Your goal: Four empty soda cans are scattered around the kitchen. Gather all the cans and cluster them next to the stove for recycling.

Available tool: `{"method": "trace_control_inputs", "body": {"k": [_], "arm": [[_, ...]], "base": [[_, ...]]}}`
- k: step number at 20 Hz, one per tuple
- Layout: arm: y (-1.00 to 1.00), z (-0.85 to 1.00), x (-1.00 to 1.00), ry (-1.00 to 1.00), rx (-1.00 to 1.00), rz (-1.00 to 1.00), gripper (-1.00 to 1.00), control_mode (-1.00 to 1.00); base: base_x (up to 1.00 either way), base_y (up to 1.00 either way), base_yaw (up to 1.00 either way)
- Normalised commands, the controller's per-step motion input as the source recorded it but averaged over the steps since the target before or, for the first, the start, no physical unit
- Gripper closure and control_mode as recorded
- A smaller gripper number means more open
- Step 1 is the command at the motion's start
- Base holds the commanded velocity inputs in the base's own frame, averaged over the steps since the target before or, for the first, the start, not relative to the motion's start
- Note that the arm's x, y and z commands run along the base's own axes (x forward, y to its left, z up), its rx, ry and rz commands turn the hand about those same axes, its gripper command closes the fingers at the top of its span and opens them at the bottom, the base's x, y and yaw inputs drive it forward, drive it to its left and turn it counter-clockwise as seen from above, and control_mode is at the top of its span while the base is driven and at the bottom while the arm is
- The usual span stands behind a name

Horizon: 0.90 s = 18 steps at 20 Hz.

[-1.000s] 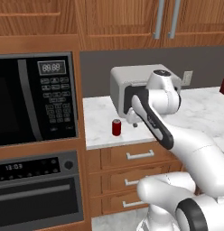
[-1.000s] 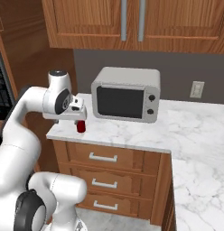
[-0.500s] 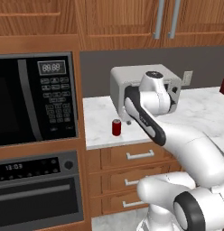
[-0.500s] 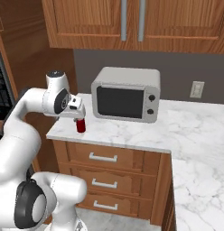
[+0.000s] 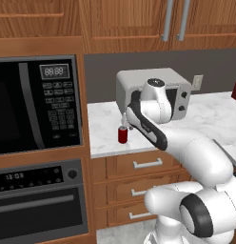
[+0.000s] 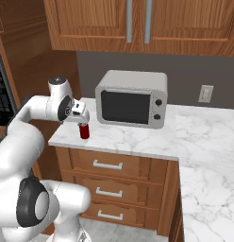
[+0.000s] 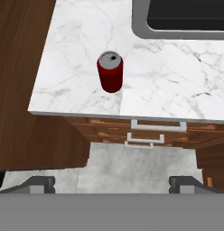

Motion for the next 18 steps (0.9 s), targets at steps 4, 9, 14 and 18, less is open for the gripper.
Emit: {"method": "trace_control_inputs", "body": {"k": [4,9,14,18], "arm": [[0.0,-0.05,0.39,0.05,0.0,0.0,-1.0,-1.0],[0.03,-0.07,0.36,0.06,0.0,0.0,-1.0,-1.0],[0.12,-0.12,0.37,0.13,-0.05,0.0,-1.0,-1.0],[0.13,-0.15,0.33,0.08,-0.05,0.0,-1.0,-1.0]], "base": [[0.0,0.0,0.0],[0.0,0.0,0.0],[0.0,0.0,0.0],[0.0,0.0,0.0]]}}
